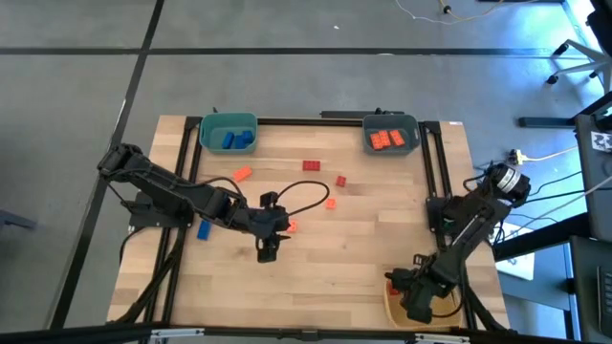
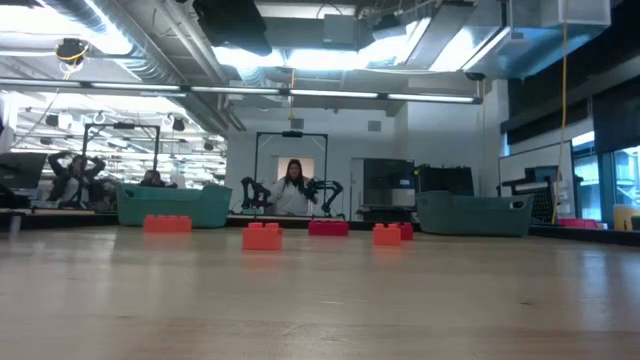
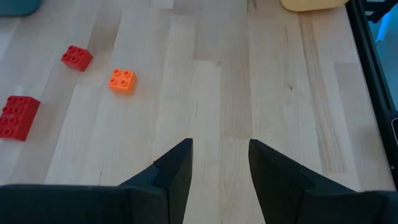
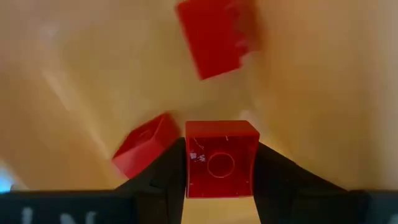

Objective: Sort & place blocks by color
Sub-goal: Put the red game piece into the yellow bin

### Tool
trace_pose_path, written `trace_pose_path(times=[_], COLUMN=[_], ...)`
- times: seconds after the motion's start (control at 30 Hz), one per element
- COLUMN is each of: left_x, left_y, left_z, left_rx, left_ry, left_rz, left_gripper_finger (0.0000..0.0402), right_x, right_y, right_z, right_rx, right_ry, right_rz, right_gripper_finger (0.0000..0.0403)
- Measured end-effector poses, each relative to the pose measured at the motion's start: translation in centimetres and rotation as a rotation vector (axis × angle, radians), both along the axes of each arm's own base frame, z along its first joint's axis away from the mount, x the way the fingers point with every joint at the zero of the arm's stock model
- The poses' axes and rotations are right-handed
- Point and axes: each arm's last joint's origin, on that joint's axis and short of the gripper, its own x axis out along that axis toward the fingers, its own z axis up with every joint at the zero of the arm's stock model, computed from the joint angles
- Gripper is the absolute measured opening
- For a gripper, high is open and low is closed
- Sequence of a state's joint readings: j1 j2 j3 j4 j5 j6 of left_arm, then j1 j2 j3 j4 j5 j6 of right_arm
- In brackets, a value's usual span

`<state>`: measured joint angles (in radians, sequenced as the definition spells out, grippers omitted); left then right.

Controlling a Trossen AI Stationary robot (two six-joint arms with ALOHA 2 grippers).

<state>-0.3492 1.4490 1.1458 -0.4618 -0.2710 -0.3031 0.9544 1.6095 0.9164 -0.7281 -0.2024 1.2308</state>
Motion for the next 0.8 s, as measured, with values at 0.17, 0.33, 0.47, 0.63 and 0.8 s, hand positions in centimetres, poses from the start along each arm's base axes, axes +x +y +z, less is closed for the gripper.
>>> trace_pose_path(times=[0.17,0.33,0.47,0.63,0.8], left_x=[0.0,0.0,0.0,0.0,0.0], left_y=[0.0,0.0,0.0,0.0,0.0], left_z=[0.0,0.0,0.0,0.0,0.0], left_rx=[0.000,-0.002,-0.006,-0.009,-0.008], left_ry=[0.000,0.000,0.001,0.001,0.001], left_rz=[0.000,0.000,0.001,0.003,0.003], left_gripper_finger=[0.0149,0.0149,0.0149,0.0149,0.0149], right_x=[0.1,0.5,0.8,1.2,2.1], right_y=[-0.9,-1.5,-1.5,-1.0,-0.1], right_z=[-1.7,-1.9,-1.9,-1.5,0.0], right_rx=[0.032,0.038,0.067,0.118,0.144], right_ry=[0.073,0.092,0.096,0.065,-0.011], right_rz=[-0.021,-0.043,-0.050,-0.013,0.008], right_gripper_finger=[0.0137,0.0162,0.0231,0.0257,0.0260])
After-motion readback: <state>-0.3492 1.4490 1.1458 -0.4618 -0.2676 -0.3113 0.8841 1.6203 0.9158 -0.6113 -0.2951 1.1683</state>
